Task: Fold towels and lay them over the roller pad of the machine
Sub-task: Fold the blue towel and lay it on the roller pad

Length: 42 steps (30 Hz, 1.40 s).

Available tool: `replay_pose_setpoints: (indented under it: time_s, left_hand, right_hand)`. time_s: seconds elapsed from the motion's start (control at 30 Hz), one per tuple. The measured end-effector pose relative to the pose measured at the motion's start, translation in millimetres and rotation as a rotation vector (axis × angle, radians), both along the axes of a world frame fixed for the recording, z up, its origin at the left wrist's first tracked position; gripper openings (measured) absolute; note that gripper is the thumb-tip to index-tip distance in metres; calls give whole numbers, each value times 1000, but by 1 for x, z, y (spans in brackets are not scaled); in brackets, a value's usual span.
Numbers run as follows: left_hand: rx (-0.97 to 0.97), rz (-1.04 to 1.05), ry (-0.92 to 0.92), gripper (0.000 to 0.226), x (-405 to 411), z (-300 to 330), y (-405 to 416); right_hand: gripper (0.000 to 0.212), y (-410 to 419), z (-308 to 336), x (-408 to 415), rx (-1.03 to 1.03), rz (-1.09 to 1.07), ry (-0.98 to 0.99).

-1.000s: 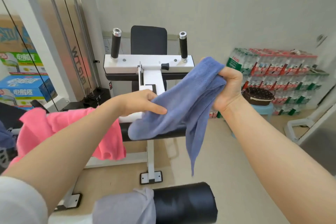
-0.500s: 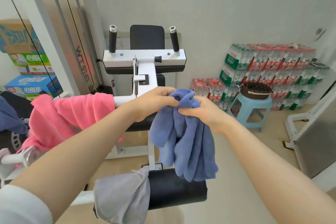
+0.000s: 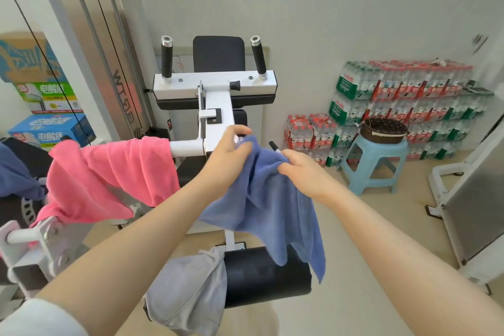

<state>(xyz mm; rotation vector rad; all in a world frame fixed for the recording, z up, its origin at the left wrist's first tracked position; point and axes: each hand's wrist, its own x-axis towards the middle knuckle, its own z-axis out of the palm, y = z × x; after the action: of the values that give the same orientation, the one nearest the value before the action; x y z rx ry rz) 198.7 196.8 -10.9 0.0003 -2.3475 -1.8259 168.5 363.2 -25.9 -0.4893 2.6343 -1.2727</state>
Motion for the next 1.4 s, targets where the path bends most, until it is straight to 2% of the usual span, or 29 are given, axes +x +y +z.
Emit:
replay_pose_setpoints:
  time_s: [0.07,0.13,0.2,0.27,0.33,0.43,0.53,0.6,0.63,0.7,0.77,0.87,0.93,1.0,1.1,1.17,1.23,1.27,1.33,1.4]
  left_hand:
    - [-237,-240,4,30,6,-4,0]
    - [-522,-354,25,37,6,-9,0]
    - [-644,-284,76,23,5,-13,2]
    - [-691,-189,115,20,2,-14,3]
    - [-763,-125,145,7,-3,-13,3]
    - [-888,30,184,13,-8,-8,0]
    - [-826,121,240,11,-8,-7,1]
    - [-711,166,266,8,-8,-7,1]
    - [-630,190,263,6,-9,-6,-1]
    - [-464,242,228,6,-12,-4,-6]
    - [-303,284,196,8,-15,-5,-12]
    - [-106,316,209,13,-14,-10,-17]
    - [-68,323,174,15,-16,-16,-20]
    - [-110,276,35,16,-20,-22,-23]
    - [-143,48,-171,7,-20,-23,-22]
    - [-127,-130,-145,30,-17,-20,-17]
    - [-265,-234,-52,51,-18,-15,-11]
    - [-347,-253,-17,54,-19,-14,-8]
    - [-466,-232,1,43,-21,-15,-4]
    - [-522,-170,7,25,-24,-17,-2]
  right_hand:
    - [11,-4,2,1,119,46,189]
    - [7,-6,6,3,241,154,375]
    - [10,-7,5,3,292,226,457]
    - [12,-9,5,3,260,211,446]
    - [12,-12,3,2,216,176,449]
    - [19,-10,1,-1,142,92,291]
    - [36,-1,-1,-7,46,60,-7]
    - [57,6,-4,-12,-42,116,-172]
    - [58,9,-6,-13,-80,141,-238]
    - [36,13,-12,-14,-116,170,-331]
    - [12,15,-17,-14,-123,173,-345]
    - [9,9,-15,-14,-76,81,-197]
    - [18,3,-15,-16,134,-44,72]
    - [32,0,-17,-21,354,-172,287]
    - [41,0,-23,-24,317,-135,290]
    - [34,-2,-22,-20,311,-89,379]
    - [24,-9,-16,-14,385,-91,530]
    - [24,-15,-12,-10,418,-95,565]
    - [26,-21,-5,-4,427,-90,603]
    - [27,-20,-5,-2,400,-62,746]
